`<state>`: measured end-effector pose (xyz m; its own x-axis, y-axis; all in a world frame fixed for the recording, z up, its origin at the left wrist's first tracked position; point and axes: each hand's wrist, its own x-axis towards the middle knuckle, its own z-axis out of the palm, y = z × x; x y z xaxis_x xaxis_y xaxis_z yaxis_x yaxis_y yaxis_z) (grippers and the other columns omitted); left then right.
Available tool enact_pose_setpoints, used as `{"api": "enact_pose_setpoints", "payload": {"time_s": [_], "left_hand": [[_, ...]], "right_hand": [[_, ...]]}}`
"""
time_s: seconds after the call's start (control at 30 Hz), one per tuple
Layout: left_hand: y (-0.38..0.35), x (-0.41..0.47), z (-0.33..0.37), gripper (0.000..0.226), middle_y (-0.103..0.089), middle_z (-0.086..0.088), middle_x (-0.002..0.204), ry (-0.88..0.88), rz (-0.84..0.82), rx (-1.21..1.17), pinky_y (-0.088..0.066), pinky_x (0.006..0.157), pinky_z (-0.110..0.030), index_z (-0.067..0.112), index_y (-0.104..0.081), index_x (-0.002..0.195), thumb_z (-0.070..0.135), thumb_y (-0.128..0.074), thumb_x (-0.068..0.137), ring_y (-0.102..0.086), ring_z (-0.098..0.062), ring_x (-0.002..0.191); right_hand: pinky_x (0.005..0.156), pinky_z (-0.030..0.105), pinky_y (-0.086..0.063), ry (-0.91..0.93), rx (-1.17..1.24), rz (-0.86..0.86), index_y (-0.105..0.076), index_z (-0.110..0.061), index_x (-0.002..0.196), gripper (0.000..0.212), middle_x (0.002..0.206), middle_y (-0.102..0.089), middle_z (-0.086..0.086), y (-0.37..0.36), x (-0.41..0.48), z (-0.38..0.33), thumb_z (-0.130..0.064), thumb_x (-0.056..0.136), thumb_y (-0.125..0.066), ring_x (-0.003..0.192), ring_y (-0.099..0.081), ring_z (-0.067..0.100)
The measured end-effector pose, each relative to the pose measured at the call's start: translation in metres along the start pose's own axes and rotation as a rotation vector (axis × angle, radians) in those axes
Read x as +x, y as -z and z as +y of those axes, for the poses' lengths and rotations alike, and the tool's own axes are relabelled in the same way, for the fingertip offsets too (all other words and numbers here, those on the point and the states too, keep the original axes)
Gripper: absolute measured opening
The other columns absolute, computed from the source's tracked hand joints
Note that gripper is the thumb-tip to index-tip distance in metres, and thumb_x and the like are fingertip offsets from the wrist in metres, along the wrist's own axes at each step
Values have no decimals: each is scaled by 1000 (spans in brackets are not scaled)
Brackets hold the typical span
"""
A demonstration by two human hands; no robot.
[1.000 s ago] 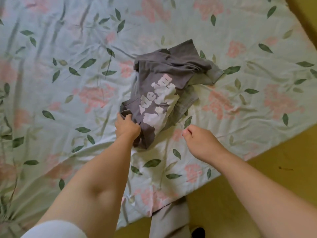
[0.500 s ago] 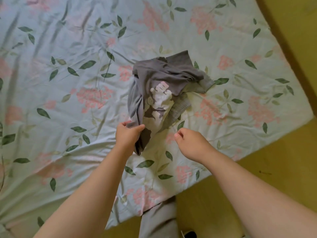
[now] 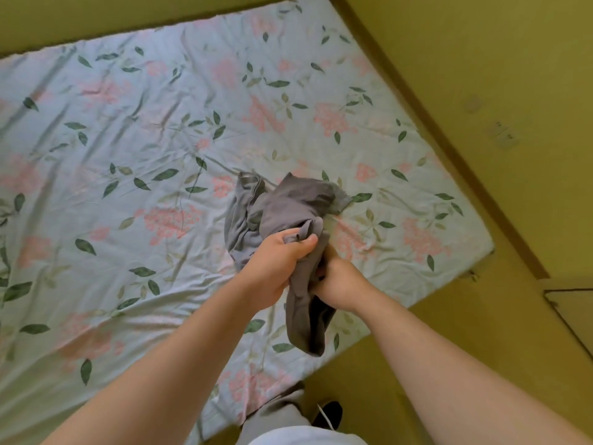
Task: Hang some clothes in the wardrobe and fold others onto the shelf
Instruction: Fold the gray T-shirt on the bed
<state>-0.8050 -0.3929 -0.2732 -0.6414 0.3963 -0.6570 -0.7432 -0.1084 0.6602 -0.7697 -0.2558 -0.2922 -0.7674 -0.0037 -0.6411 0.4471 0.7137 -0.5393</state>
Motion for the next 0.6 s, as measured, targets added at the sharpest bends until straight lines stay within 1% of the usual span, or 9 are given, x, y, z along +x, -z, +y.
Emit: {"api": "enact_pose_setpoints", "payload": {"time_s": [0.07, 0.1, 0.17, 0.2, 0.33, 0.43, 0.5, 0.57, 0.6], "left_hand": [[-14, -15, 6, 23, -69, -22, 105, -22, 0, -42, -59, 78, -31, 2, -68, 114, 16, -56, 100, -67, -27, 95], [-21, -23, 10, 21, -70, -19, 101, -40, 3, -59, -59, 74, -31, 2, -68, 112, 15, -56, 100, -68, -27, 92], [-32, -38, 16, 19, -74, -14, 100, -81, 26, -40, -58, 73, -31, 7, -71, 111, 15, -59, 99, -71, -25, 92], [-39, -45, 18, 18, -75, -13, 102, -106, 38, -13, -58, 75, -32, 10, -72, 111, 17, -60, 98, -71, -26, 95], [-72, -77, 34, 17, -75, -14, 101, -202, 71, -7, -60, 70, -31, 11, -70, 111, 18, -61, 98, -73, -25, 88], [-102, -101, 52, 19, -74, -14, 99, -265, 77, -29, -59, 84, -41, 9, -67, 110, 22, -63, 97, -71, -28, 90], [-123, -116, 64, 22, -73, -15, 106, -313, 76, -39, -58, 89, -44, 8, -66, 112, 23, -65, 96, -71, -29, 97], [-145, -132, 75, 27, -71, -16, 113, -368, 44, -54, -58, 89, -43, 7, -63, 118, 22, -65, 96, -70, -29, 101], [-156, -139, 80, 28, -70, -16, 115, -397, 20, -52, -58, 91, -44, 5, -62, 119, 21, -64, 96, -70, -29, 103]], "right_hand": [[66, 28, -46, 8, 57, 58, -42, -21, 121, 38, 95, -60, -3, 10, -20, -2, -25, 90, -63, 83, -59, 20], [68, 28, -47, 5, 88, 86, -42, -24, 121, 40, 97, -59, -5, 14, -30, -1, -31, 88, -64, 86, -59, 20], [81, 40, -53, -5, 151, 122, -40, -30, 127, 55, 109, -62, -3, 24, -50, 1, -45, 80, -63, 98, -62, 23], [86, 44, -53, -2, 174, 133, -39, -32, 126, 55, 112, -62, -2, 29, -60, 2, -46, 79, -64, 100, -62, 24], [89, 45, -54, 37, 261, 211, -36, -32, 127, 48, 101, -61, -7, 47, -103, 8, -29, 90, -66, 98, -63, 19], [83, 43, -56, 114, 416, 389, -40, -23, 115, 30, 102, -58, -4, 64, -138, 7, -23, 94, -62, 92, -61, 17], [77, 43, -52, 202, 476, 531, -43, -19, 103, 20, 98, -56, 4, 75, -162, 6, -22, 93, -60, 86, -58, 19], [71, 38, -49, 349, 446, 617, -45, -16, 98, 25, 98, -54, 10, 85, -183, 4, -30, 88, -64, 83, -54, 19], [71, 34, -49, 409, 401, 625, -48, -18, 99, 32, 101, -53, 6, 90, -193, 3, -40, 84, -67, 85, -55, 16]]}}
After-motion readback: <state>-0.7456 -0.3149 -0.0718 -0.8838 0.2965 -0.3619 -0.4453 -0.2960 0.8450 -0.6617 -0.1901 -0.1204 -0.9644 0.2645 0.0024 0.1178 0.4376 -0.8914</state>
